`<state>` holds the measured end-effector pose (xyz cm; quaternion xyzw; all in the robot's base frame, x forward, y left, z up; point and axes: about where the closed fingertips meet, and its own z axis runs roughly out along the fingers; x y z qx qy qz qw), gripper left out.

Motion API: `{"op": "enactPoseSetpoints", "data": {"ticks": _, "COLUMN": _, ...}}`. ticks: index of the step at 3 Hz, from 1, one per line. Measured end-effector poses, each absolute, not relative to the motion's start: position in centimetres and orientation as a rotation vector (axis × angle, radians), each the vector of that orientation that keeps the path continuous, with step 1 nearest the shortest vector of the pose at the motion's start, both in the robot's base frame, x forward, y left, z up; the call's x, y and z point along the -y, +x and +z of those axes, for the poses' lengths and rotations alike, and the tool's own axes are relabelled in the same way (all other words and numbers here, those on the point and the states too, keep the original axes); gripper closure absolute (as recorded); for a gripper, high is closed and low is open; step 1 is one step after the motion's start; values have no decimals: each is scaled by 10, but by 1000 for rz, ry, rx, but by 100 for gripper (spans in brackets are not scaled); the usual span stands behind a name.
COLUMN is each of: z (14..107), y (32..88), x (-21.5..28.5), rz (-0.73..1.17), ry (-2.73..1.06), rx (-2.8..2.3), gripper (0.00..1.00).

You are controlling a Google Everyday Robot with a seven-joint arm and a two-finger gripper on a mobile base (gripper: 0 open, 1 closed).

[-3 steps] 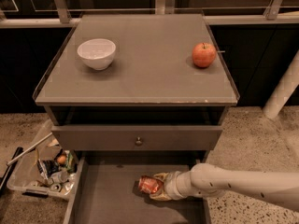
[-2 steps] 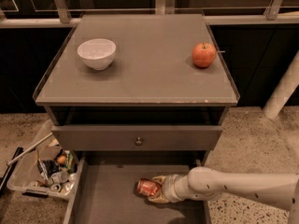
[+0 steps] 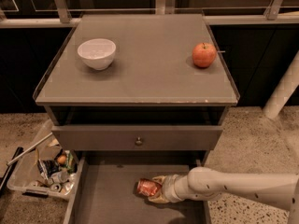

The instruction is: Place coke can into middle drawer

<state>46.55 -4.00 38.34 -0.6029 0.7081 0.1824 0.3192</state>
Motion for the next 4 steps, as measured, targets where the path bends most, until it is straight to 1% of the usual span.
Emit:
{"op": "enactPoseSetpoints", "data": {"ticks": 2, "z": 383, "y": 466, "x": 40, "rz": 480, "ry": -1585, "rx": -1862, "gripper": 11}}
{"op": "enactPoseSetpoints", "data": {"ticks": 3, "z": 383, "y": 465, "x": 40, "rz": 480, "ry": -1585, "rx": -1862, "gripper": 0}}
{"op": "enactPoseSetpoints", "data": {"ticks": 4, "z": 383, "y": 465, "x": 40, "rz": 480, "ry": -1585, "rx": -1862, "gripper": 0}}
